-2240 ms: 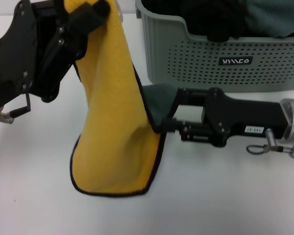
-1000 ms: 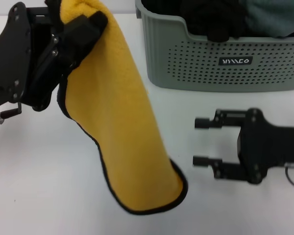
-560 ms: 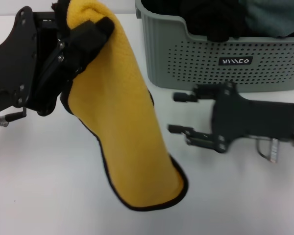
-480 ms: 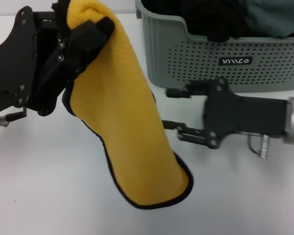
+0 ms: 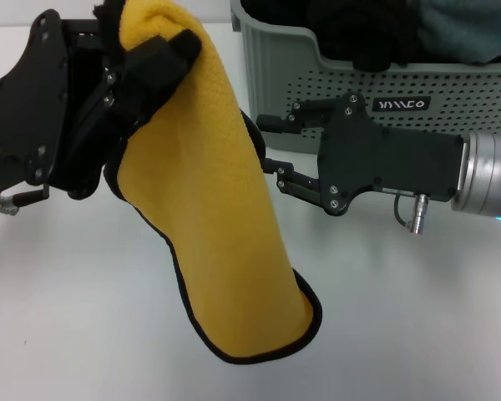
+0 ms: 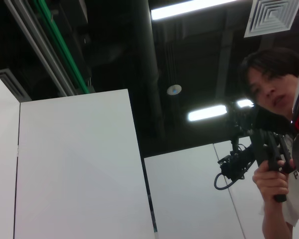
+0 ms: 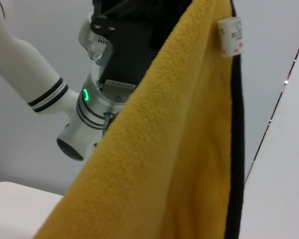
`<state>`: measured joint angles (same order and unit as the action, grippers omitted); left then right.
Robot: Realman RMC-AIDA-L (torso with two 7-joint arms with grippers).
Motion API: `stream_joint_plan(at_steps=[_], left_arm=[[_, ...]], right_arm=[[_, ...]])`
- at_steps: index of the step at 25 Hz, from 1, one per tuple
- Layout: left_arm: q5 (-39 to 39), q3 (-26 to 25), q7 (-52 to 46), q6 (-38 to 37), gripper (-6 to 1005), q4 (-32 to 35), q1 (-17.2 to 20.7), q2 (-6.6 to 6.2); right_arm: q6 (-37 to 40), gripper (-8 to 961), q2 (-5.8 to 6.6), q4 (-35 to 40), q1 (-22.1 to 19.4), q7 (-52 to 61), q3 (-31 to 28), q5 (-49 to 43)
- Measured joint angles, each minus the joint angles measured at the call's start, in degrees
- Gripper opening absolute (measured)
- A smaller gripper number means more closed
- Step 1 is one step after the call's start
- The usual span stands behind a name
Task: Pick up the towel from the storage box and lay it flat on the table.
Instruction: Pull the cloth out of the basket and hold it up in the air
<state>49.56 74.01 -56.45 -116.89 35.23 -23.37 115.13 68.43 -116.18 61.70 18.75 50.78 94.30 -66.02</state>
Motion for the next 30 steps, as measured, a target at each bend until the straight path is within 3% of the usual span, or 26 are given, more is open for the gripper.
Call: stream_joint_plan(at_steps=[7, 21, 23, 27, 30], left_arm=[[-0.06, 0.00, 0.02, 0.00, 27, 0.11, 0.09, -0.04], [-0.17, 0.90, 0.01, 0.00, 28, 0.70, 0.55, 0.00], [-0.17, 0.89, -0.01, 0.00, 28, 0.62, 0.77, 0.00], [-0.21, -0.01, -0.70, 0.10, 28, 0.20, 1.90, 0.00], [-0.02, -2.31, -3.66, 0.28, 28, 0.24, 3.43, -0.51]], right_arm=[[0.03, 348, 0.04, -1.34, 1.30, 0.53, 0.03, 0.25], [5.51, 22, 0.38, -8.51, 5.66, 0.76, -0.85, 2.23], [5.93, 20, 0.44, -8.46, 5.65, 1.19, -0.82, 2.04], [5.97, 15, 0.75, -4.03, 2.57, 3.48, -0.99, 1.92], [5.31, 13, 1.53, 5.91, -3.61, 6.85, -1.89, 0.61]])
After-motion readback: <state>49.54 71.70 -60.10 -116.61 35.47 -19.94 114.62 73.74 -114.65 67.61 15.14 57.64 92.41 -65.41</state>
